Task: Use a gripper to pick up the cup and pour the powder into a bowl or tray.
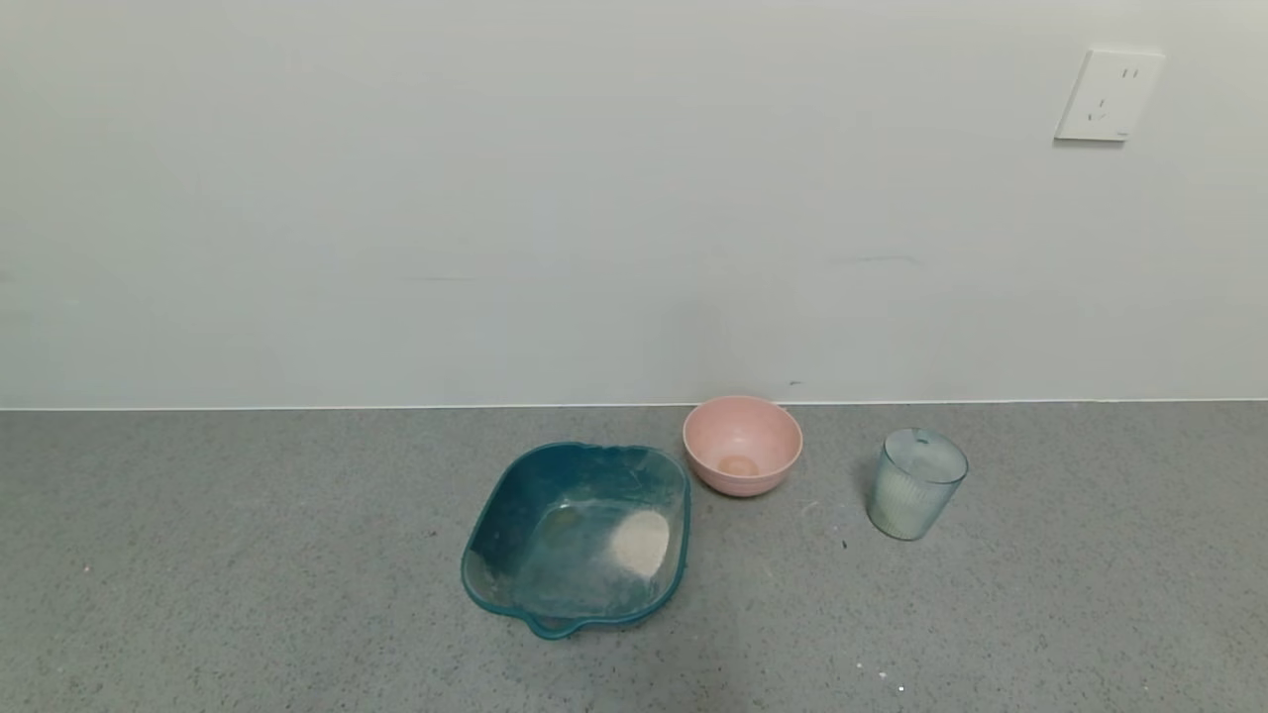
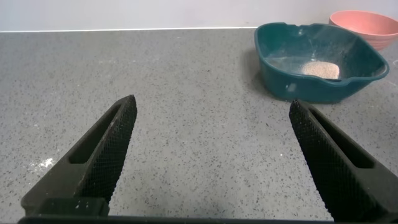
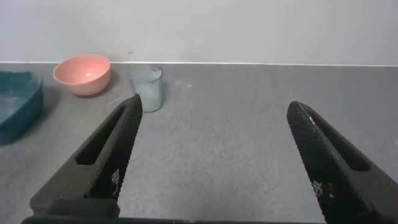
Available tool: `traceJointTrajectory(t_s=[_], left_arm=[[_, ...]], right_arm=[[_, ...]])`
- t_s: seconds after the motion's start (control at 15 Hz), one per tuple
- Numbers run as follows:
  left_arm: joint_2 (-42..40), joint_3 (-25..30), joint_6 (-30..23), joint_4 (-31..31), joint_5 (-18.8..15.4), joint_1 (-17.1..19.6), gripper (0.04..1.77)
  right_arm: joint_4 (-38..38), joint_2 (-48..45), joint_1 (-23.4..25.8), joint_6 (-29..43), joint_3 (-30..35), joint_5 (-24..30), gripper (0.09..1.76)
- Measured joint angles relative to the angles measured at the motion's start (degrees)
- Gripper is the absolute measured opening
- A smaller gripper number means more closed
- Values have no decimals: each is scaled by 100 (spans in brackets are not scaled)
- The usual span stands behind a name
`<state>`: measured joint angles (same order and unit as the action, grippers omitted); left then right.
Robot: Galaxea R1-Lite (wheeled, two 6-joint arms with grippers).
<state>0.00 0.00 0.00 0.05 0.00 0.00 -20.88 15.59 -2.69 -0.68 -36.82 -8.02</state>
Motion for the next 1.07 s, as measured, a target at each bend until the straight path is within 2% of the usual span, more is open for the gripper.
traceJointTrajectory(t_s=[0.27,0.73,0.87,1.07], left_arm=[[0,0,0,0,0,0,176],[0,0,0,0,0,0,176],[0,0,0,2,0,0,176],[0,0,0,2,0,0,176]], right_arm=[[179,-614,168,16,864,255,170],[2083,-1323,221,-17,3189,624,170],[2309,-1463,226,-11,3547,731,170],[2066,-1538,228,46,3661,756,170]])
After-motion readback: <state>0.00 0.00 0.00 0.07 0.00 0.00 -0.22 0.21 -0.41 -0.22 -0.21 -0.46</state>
